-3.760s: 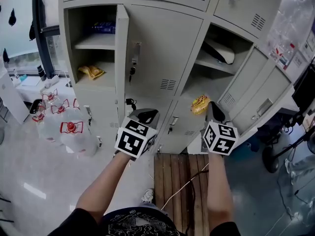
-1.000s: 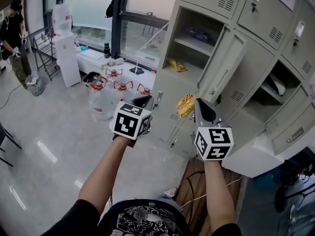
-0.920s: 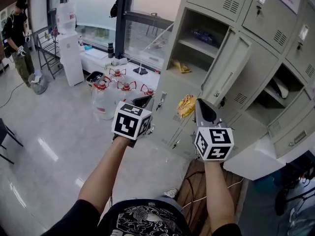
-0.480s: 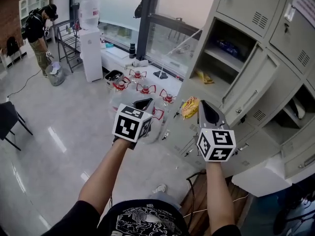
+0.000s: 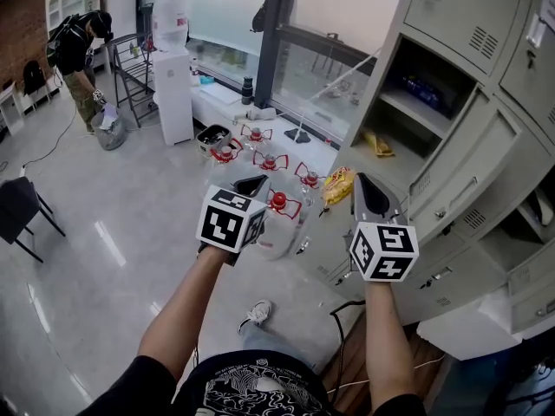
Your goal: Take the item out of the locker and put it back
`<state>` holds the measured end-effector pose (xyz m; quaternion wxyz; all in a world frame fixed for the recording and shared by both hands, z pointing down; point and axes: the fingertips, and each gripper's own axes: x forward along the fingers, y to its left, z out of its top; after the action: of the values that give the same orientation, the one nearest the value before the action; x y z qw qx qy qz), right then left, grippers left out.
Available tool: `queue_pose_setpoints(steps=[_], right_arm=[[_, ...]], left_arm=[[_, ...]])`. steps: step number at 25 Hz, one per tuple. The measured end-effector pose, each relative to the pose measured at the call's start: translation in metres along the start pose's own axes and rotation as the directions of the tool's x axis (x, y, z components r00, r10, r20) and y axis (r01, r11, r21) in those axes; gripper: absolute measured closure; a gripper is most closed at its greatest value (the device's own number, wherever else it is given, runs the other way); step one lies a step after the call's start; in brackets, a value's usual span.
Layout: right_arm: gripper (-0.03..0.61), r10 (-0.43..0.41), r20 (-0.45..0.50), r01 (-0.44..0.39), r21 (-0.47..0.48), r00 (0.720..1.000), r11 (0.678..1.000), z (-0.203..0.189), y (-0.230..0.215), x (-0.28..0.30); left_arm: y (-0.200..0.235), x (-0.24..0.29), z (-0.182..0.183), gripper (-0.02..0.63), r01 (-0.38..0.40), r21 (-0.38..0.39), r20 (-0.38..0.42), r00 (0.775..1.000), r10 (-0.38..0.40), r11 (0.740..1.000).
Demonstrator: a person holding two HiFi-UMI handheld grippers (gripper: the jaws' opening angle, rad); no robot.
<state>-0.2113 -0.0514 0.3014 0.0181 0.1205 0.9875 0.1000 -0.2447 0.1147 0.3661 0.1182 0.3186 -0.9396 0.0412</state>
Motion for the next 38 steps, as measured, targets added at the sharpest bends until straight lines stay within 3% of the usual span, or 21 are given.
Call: queue_pose_setpoints(steps=[7,21,38], right_arm=[[0.554,-0.03,0.016,0.03,0.015,0.999,0.999,-0.004,-0.024,0.039],[0.554,-0.158,-0.007,0.158,0.034,0.987,0.987,-0.012,-0.117,0.112],[0.554,-0.341,-0.038,0.343,0.105,0.939,0.933,-0.043,-0.22,0.145]], left_arm=[[0.021,0.045,0.017,0.614,0.014,0.028,0.006,1.0,-0.014,1.0],[0.015,0.173,0.058,0.614,0.163,0.082,-0.032,0.986,-0.161,0.983],[-0.017,0.28,0.077,0.614,0.309,0.153,-0.062,0.951,-0.303,0.939]])
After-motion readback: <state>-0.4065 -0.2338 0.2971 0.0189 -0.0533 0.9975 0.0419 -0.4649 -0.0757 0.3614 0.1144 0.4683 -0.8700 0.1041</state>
